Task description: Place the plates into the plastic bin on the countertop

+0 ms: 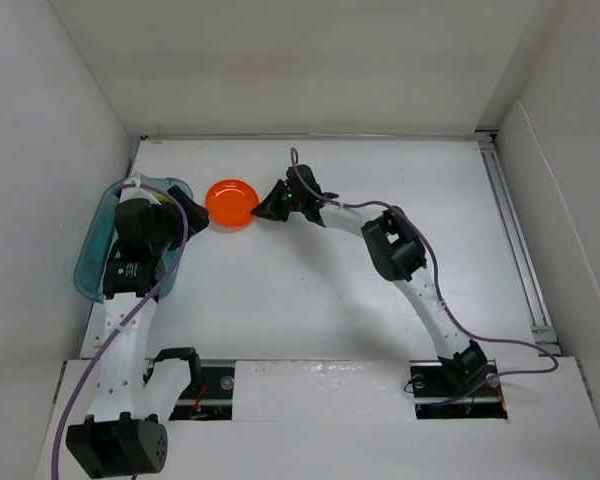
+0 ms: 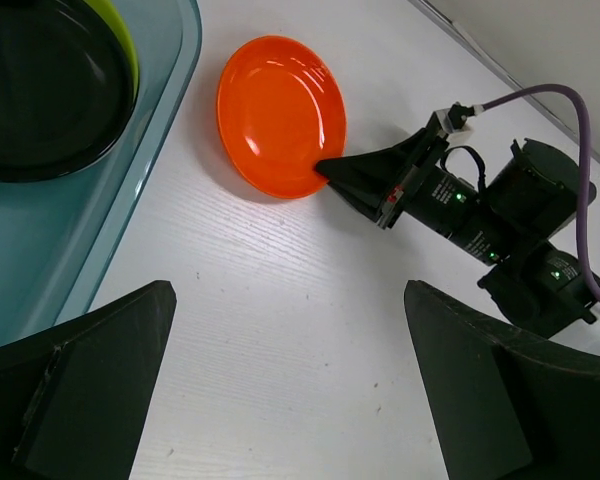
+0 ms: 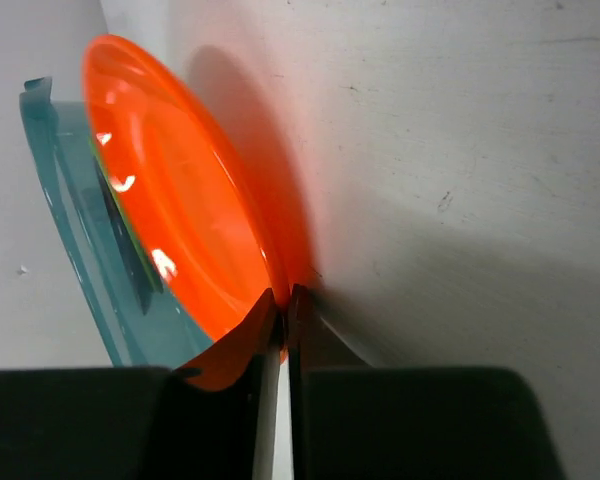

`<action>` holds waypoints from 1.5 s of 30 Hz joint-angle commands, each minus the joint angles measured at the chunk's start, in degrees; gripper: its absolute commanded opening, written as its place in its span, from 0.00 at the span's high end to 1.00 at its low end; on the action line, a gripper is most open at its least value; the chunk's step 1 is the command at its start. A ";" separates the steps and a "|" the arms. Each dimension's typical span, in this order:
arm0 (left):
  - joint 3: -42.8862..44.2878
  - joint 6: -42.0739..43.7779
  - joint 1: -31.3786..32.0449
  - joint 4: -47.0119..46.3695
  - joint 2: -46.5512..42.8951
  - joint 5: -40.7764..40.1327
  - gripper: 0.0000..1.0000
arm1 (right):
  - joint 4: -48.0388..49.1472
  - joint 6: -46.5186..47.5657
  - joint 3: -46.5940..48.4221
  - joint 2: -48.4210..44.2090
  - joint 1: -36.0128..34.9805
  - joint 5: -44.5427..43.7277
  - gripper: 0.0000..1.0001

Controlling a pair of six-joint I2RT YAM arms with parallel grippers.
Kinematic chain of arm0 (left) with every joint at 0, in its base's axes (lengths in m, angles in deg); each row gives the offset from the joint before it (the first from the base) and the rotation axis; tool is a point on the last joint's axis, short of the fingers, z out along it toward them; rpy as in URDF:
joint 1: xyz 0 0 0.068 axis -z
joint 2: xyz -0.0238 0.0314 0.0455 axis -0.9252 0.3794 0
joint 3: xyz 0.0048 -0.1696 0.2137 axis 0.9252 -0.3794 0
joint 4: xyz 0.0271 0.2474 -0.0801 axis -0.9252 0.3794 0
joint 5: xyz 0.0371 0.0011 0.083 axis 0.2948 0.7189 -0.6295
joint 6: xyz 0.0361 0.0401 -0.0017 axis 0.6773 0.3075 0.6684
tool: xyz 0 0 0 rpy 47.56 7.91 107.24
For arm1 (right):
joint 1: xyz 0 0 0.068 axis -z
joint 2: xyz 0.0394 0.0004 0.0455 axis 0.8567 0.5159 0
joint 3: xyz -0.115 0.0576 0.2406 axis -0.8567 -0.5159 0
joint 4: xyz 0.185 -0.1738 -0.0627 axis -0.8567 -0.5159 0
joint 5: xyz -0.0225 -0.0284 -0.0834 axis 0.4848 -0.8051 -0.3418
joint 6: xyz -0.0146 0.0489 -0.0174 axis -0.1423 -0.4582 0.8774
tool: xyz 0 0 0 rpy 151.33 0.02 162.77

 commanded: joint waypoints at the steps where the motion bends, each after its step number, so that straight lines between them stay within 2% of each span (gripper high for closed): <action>1: -0.56 0.94 -0.10 -2.13 0.20 2.19 0.00 | -2.03 -0.91 0.92 -1.75 -0.56 -1.12 0.98; 3: -1.08 1.56 -0.10 -3.28 1.43 5.97 0.00 | -2.03 -0.91 -1.62 -4.73 0.05 -3.39 1.00; 4: -1.87 2.34 -0.10 -3.98 1.95 8.16 0.00 | -2.03 -0.38 -6.33 -7.10 0.06 -5.15 1.00; 5: -2.40 3.13 -0.10 -5.73 3.26 10.79 0.00 | -2.03 0.49 -9.60 -13.48 0.06 -7.69 1.00; 6: -2.40 3.14 2.34 -5.75 4.23 13.51 0.00 | -3.08 1.20 -12.68 -17.02 -0.64 -14.15 1.00; 7: -1.80 3.75 3.67 -5.75 5.38 13.54 0.00 | -6.22 2.25 -17.23 -20.28 -1.87 -17.17 1.00; 8: -1.79 4.36 4.21 -5.22 6.52 14.24 0.00 | -7.82 3.39 -19.02 -25.88 -2.57 -19.64 1.00; 10: -1.79 4.37 4.21 -5.22 8.98 16.18 0.00 | -8.80 5.42 -22.88 -30.48 -3.63 -22.29 1.00; 14: -1.61 4.98 4.21 -5.22 10.22 17.58 0.00 | -4.43 7.70 -33.85 -38.23 -4.16 -15.29 1.00; 19: -1.61 4.98 4.21 -5.22 13.20 17.68 0.00 | 2.18 9.54 -41.44 -45.34 -4.16 -7.37 1.00; 20: -1.61 4.98 4.21 -5.22 13.21 17.67 0.00 | 2.80 10.08 -41.45 -45.36 -4.16 -3.36 1.00; 22: -1.09 4.98 4.21 -4.08 13.21 16.01 0.10 | 4.99 10.60 -43.11 -46.49 -4.16 0.53 1.00; 23: -1.09 4.98 4.21 -4.08 13.21 15.39 0.19 | 6.13 10.61 -43.64 -46.50 -4.16 2.38 1.00; 25: -1.09 4.98 4.21 -4.08 13.21 13.81 0.52 | 7.89 10.61 -44.87 -47.02 -4.69 5.73 1.00; 26: -0.56 4.46 4.21 -4.08 12.60 12.41 0.82 | 8.51 10.61 -44.87 -47.03 -4.69 7.39 1.00; 27: -0.56 4.46 4.21 -3.55 12.59 11.88 0.94 | 9.12 10.61 -45.48 -47.03 -4.69 8.19 1.00; 28: -0.56 4.46 4.21 -3.55 12.59 11.87 1.00 | 10.87 10.61 -46.10 -47.03 -4.69 9.24 1.00; 35: -0.56 3.93 4.21 -3.55 13.30 11.34 1.00 | 17.29 9.11 -47.33 -47.03 -4.69 15.84 1.00; 36: -0.04 3.93 4.21 -3.55 13.30 11.34 1.00 | 17.30 8.59 -47.34 -47.03 -4.69 15.84 0.97; 37: -0.03 3.93 3.69 -3.55 13.30 11.34 1.00 | 17.30 8.59 -47.34 -47.55 -4.69 15.84 0.87; 39: -0.03 3.06 1.41 -2.93 13.30 11.34 1.00 | 17.30 8.59 -48.47 -47.55 -3.55 15.84 0.52; 40: 0.49 2.35 0.70 -2.93 12.17 10.73 1.00 | 17.30 8.59 -49.00 -47.55 -3.55 15.84 0.23; 41: 1.37 1.48 0.00 -2.93 12.16 8.47 1.00 | 17.30 9.20 -49.01 -47.55 -2.94 15.15 0.07; 43: 2.60 -1.60 -0.01 -2.93 11.45 5.99 1.00 | 17.30 9.72 -51.20 -46.86 -2.23 13.65 0.03; 45: 5.40 -4.32 -0.01 -1.44 11.45 0.20 1.00 | 17.30 9.73 -52.60 -46.24 -0.83 12.51 0.01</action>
